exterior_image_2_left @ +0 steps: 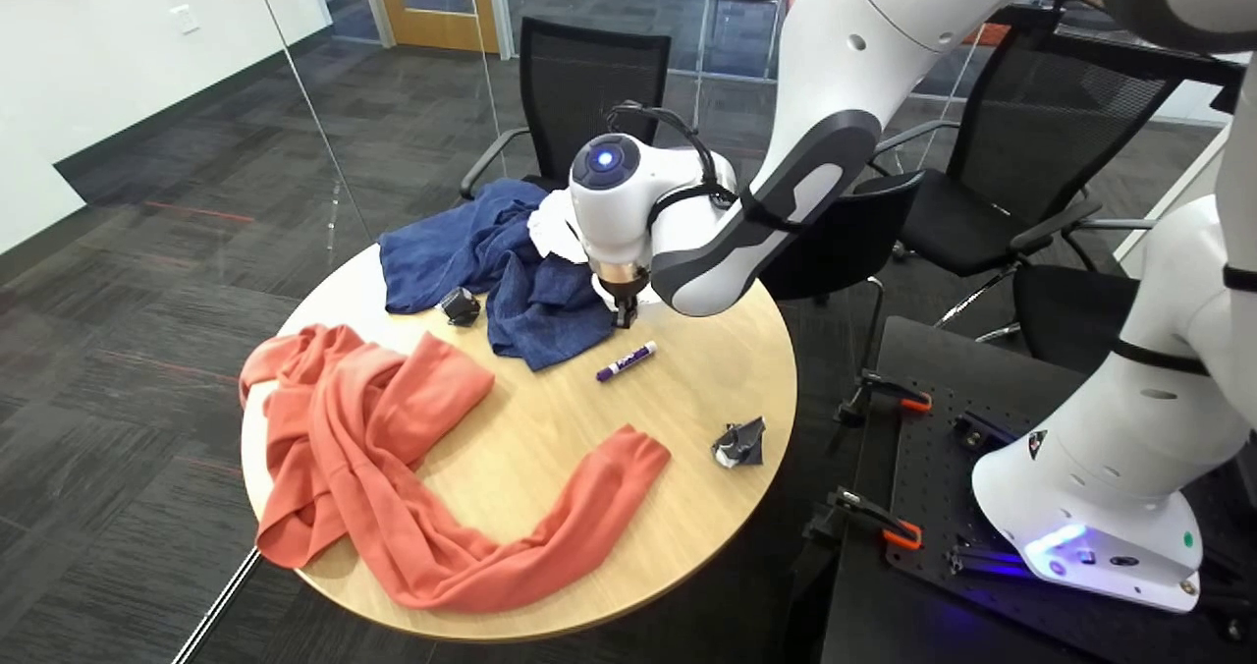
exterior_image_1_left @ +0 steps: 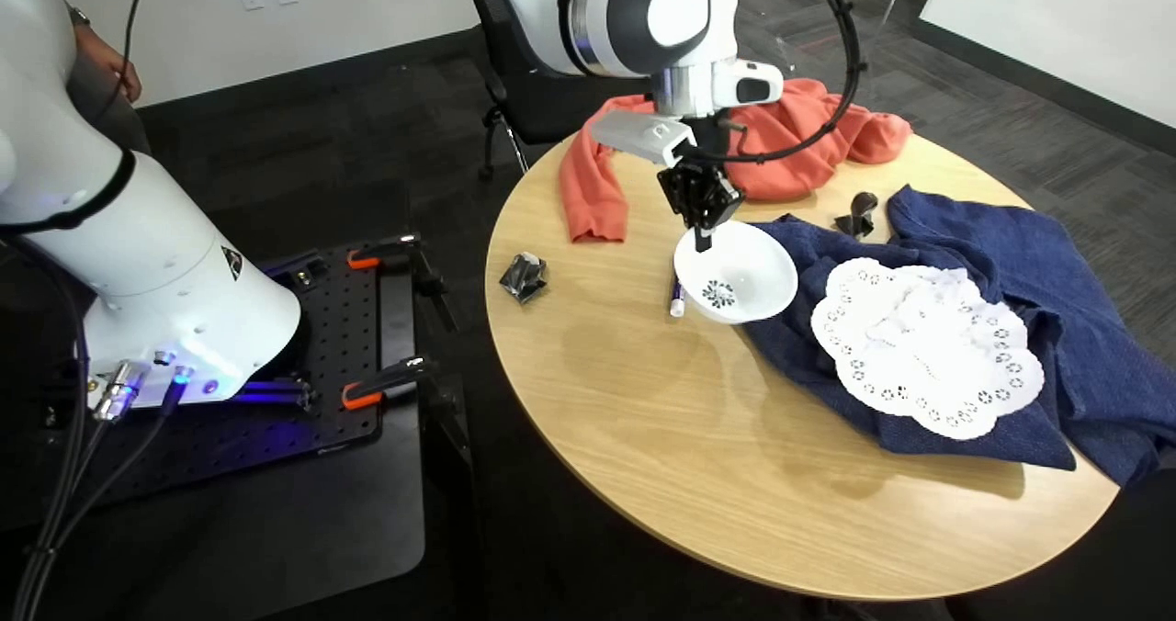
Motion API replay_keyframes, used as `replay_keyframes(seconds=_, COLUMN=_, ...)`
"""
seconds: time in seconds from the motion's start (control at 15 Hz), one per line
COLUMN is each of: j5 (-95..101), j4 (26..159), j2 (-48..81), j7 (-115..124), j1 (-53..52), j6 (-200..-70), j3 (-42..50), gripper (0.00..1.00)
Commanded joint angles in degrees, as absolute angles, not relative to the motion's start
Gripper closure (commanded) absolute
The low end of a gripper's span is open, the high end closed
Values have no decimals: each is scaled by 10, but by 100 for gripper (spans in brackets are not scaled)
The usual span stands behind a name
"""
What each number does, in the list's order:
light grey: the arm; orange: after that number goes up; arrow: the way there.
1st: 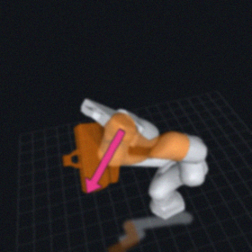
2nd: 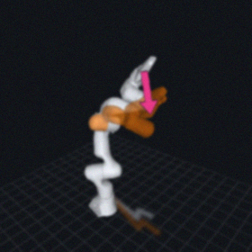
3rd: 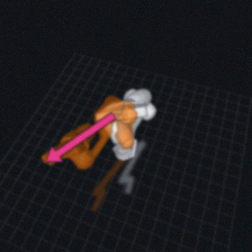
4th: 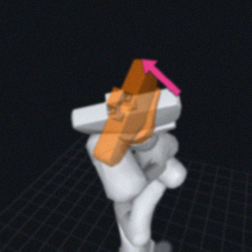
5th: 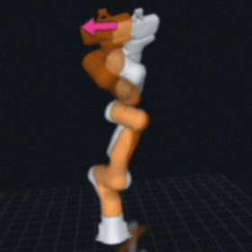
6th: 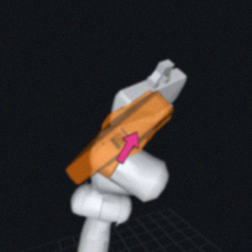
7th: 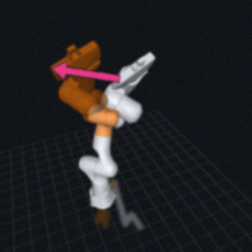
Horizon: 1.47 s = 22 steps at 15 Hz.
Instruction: Move the bowl to the left
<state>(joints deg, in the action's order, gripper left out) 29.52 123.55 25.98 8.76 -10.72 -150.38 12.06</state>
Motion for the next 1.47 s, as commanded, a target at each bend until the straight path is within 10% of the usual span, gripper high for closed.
replay_keyframes(seconds=0.0, j5=345, j4=1245, j2=229, j7=108, j1=-130, j6=-1497, j3=118, gripper=98)
replay_keyframes(seconds=1.4, j5=368, j4=1135, j2=341, j7=-77, j1=-145, j6=-1482, j3=-4, gripper=98)
